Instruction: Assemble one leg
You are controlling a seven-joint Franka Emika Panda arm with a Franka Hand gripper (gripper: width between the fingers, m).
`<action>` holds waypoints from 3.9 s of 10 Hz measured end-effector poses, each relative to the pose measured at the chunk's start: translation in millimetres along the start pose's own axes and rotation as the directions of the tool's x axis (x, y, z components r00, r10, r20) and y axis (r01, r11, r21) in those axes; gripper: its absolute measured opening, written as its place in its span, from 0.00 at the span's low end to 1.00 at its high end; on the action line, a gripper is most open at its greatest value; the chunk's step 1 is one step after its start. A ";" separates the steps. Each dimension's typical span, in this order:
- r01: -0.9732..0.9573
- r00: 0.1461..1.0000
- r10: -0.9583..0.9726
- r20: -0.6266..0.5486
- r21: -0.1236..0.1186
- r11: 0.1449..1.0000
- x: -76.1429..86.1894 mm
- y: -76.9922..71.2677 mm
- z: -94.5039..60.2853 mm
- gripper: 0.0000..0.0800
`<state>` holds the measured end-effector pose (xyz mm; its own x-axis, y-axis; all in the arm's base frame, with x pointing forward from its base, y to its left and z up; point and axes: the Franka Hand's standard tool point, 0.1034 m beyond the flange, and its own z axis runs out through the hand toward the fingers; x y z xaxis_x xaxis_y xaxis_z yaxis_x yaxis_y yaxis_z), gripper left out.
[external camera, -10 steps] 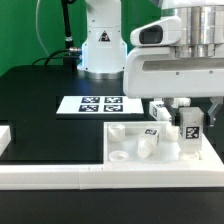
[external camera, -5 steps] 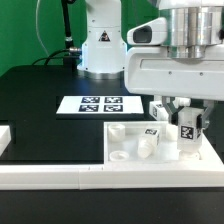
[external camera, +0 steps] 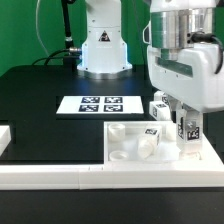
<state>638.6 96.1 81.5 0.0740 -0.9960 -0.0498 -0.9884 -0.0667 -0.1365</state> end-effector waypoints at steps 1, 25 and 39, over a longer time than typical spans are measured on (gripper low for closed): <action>-0.005 1.000 0.005 -0.001 -0.001 1.000 0.4 0.2 -0.2 0.36; -0.025 0.999 0.026 0.048 -0.017 1.000 -18.9 -0.2 2.9 0.36; 0.972 0.234 -0.972 0.038 -0.045 0.232 -12.0 -0.2 0.9 0.63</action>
Offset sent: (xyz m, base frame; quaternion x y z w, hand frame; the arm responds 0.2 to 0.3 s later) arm 0.0127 0.0307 0.0086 -0.0052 -0.0453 -0.4409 0.8964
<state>638.0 108.2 81.3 0.9826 -0.1658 0.0833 -0.1634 -0.9859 -0.0358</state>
